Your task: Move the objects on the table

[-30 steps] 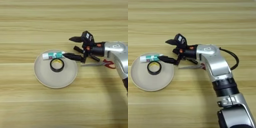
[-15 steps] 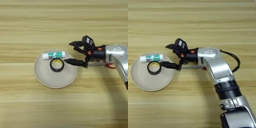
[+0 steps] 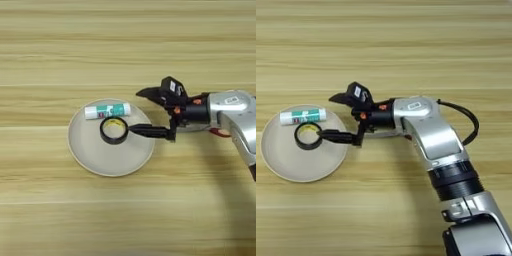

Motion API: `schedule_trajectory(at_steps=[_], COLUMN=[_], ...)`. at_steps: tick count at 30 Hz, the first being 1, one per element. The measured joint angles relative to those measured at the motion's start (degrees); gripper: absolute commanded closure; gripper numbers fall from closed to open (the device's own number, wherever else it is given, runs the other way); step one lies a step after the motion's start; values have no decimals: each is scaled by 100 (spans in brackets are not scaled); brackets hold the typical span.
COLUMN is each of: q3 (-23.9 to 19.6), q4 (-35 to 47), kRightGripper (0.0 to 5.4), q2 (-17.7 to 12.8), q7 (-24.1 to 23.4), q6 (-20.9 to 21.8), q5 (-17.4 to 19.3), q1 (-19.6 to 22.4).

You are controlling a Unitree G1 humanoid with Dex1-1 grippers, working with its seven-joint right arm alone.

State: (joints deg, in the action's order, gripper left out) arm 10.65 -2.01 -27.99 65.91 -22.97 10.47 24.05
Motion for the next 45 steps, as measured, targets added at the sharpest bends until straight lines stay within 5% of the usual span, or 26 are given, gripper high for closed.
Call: schedule_trajectory(at_steps=[24,45], q3=[443,776], q4=[-73,-488], kRightGripper=[4,4], q2=[-148,208], q7=[205,61], q6=[0,28], q5=[-295,-711], q1=[-29,149])
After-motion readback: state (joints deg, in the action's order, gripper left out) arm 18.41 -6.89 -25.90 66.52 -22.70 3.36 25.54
